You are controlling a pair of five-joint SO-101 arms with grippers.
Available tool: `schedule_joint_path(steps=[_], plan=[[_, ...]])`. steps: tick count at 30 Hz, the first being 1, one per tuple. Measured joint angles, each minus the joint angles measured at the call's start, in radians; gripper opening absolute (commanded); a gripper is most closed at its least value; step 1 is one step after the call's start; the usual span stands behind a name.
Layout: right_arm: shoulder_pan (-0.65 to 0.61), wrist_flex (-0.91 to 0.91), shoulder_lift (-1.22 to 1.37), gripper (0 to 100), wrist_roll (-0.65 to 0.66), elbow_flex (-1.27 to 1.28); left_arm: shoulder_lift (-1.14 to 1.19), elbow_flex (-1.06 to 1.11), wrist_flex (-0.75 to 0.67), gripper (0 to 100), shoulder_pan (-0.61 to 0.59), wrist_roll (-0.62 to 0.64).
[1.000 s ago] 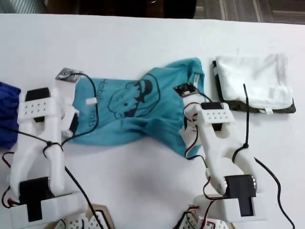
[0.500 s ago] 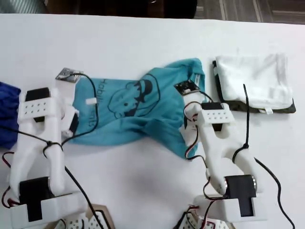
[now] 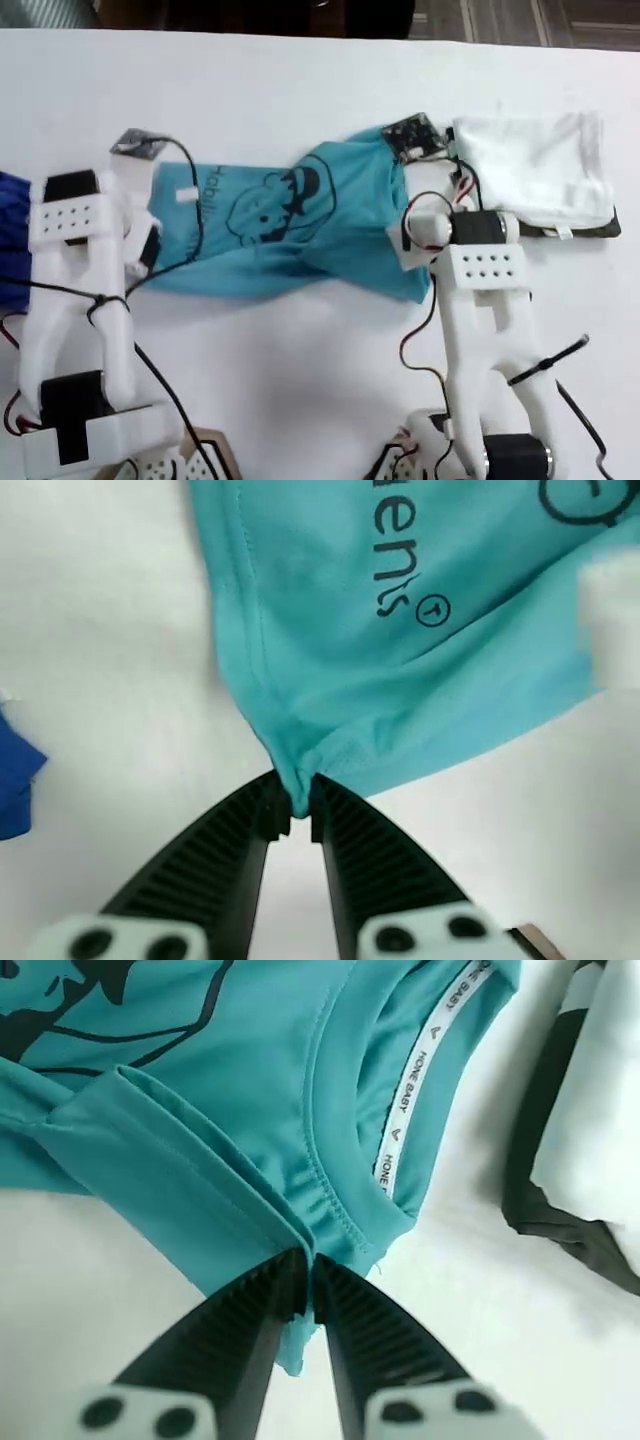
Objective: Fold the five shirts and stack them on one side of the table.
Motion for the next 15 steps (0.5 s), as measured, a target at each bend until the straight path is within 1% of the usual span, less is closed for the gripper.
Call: schedule_joint_path(steps=[4, 8, 12, 15], plan=[[0.054, -0.061, -0.002, 1.9, 0.0, -0.061, 0.0, -0.15, 0.121, 3, 0.0, 0.0], [0.094, -0.055, -0.025, 1.9, 0.0, -0.216, 0.0, -0.315, 0.221, 3, 0.0, 0.0], [0.097, -0.017, -0.04, 1.9, 0.0, -0.373, 0.0, -0.417, 0.256, 3, 0.0, 0.0], [0.097, -0.012, -0.04, 1.9, 0.0, -0.425, 0.0, -0.43, 0.262, 3, 0.017, 0.0]])
